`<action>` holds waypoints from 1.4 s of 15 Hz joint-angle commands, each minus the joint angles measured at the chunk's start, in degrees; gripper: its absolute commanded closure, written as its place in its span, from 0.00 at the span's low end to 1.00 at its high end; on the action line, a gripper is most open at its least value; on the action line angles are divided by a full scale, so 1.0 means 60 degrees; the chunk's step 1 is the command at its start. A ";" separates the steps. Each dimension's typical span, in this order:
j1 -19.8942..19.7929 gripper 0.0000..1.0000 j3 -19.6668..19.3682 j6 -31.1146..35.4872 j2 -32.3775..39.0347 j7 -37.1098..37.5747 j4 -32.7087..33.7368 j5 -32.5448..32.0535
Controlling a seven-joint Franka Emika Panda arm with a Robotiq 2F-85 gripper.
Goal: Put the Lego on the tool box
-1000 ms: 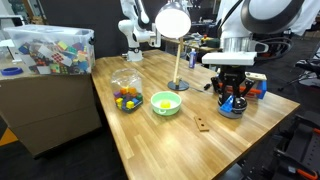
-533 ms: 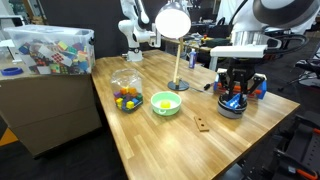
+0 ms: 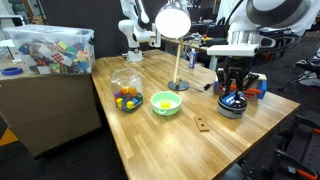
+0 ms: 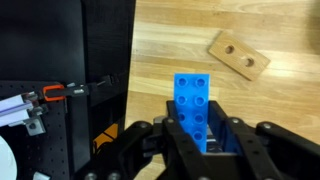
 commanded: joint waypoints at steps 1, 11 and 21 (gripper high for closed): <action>-0.0573 0.90 -0.0293 -0.0218 0.0753 0.0316 0.1057 -0.0408; -0.1611 0.90 -0.1721 -0.0218 0.2056 0.1423 0.3108 -0.0365; -0.1738 0.90 -0.1849 -0.0093 0.2221 0.1556 0.3318 -0.0338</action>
